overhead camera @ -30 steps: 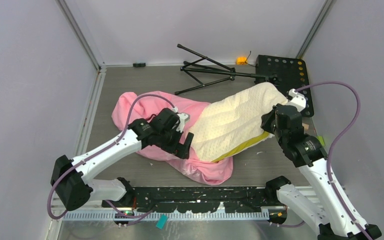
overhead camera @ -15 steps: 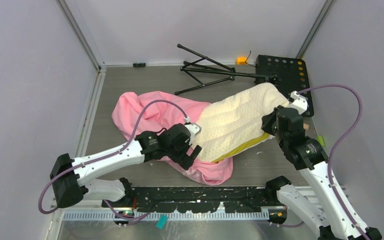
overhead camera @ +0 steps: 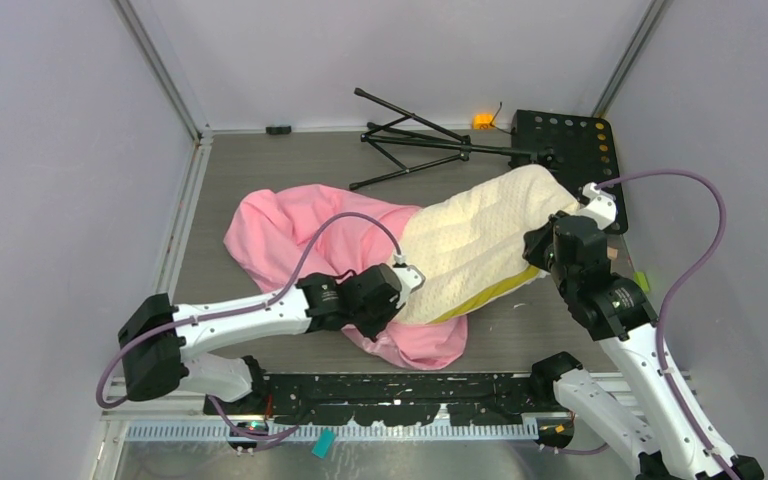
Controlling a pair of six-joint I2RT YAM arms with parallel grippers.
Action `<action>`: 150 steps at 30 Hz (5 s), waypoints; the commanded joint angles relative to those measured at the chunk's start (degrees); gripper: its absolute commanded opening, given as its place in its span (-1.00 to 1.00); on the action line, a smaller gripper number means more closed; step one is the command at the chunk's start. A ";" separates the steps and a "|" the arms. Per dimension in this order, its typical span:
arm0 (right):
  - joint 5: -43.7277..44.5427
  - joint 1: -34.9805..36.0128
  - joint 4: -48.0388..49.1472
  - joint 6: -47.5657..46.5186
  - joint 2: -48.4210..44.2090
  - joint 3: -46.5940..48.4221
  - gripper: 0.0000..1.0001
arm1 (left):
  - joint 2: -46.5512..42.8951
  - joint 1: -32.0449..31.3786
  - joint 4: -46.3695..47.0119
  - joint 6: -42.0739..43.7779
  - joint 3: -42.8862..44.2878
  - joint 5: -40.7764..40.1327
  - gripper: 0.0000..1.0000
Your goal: Remove the pillowcase from the pillow
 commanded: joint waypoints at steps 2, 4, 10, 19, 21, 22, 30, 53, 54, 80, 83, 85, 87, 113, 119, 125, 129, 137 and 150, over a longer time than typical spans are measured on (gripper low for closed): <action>5.45 -0.05 4.80 0.47 -0.91 2.87 -0.97 | -8.42 -0.09 -0.74 -2.26 -1.09 -12.60 -1.00; 11.36 -0.06 2.85 1.36 0.05 4.72 -0.99 | -13.80 1.02 -3.36 -4.75 -1.45 -19.81 -1.00; 33.41 0.00 -3.82 6.30 -0.09 8.88 -1.00 | -29.08 17.41 -7.64 -12.21 -4.88 -25.97 -1.00; 35.33 -0.05 1.82 3.41 -6.27 7.75 -0.99 | -30.98 37.23 -13.78 -13.04 2.65 -34.46 -1.00; 32.81 -0.10 2.06 3.08 -5.42 7.82 -1.00 | -28.70 40.16 -13.85 -11.62 6.10 -35.33 -1.00; 32.28 -0.10 1.57 3.52 -4.82 8.05 -1.00 | -27.52 41.55 -13.90 -10.52 8.02 -36.09 -1.00; 29.14 -0.13 2.53 3.96 -4.49 7.55 -0.99 | -26.00 45.74 -14.99 -11.73 17.72 -43.83 -1.00; -12.13 -0.05 15.03 -2.05 12.08 15.91 -1.00 | -18.99 45.81 -0.20 -6.03 26.32 -36.38 -1.00; -14.22 -0.06 15.99 -1.96 13.93 17.16 -0.99 | -16.61 45.81 -0.59 -6.03 28.27 -35.21 -1.00; 5.43 -0.49 15.67 -12.67 15.59 15.43 0.69 | -9.89 45.83 -8.54 -3.12 27.47 -25.41 0.99; 7.60 -0.52 20.81 -15.16 10.00 4.97 0.65 | -18.67 45.81 -1.65 -3.47 15.82 -21.72 0.99; 7.90 -0.52 24.72 -15.65 6.91 -1.07 0.60 | -24.33 45.74 3.54 -3.79 8.35 -19.93 0.99; 5.30 -0.56 28.14 -15.19 5.58 -5.42 0.52 | -28.73 45.67 7.87 -5.82 2.08 -18.08 0.99; 8.70 -12.34 61.47 -25.54 30.83 -18.84 0.60 | -10.21 60.47 52.73 5.85 -23.83 -19.00 1.00; 5.39 -12.40 86.12 -31.64 36.46 -27.77 0.55 | -1.55 60.44 62.67 7.02 -26.73 -18.23 0.99; 8.27 -12.55 82.91 -33.01 39.35 -24.66 0.55 | 5.30 60.48 66.27 10.63 -25.18 -14.79 0.84; 7.62 -12.47 80.29 -32.21 38.15 -26.22 0.56 | 6.95 60.46 68.31 12.69 -24.90 -13.64 0.81; 11.02 -14.18 89.80 -28.86 46.48 -29.69 0.58 | 9.98 60.83 76.09 13.32 -27.20 -12.40 0.91; 5.51 -18.00 98.42 -26.44 49.42 -33.25 0.26 | 12.48 60.82 86.93 14.80 -32.27 -8.35 0.91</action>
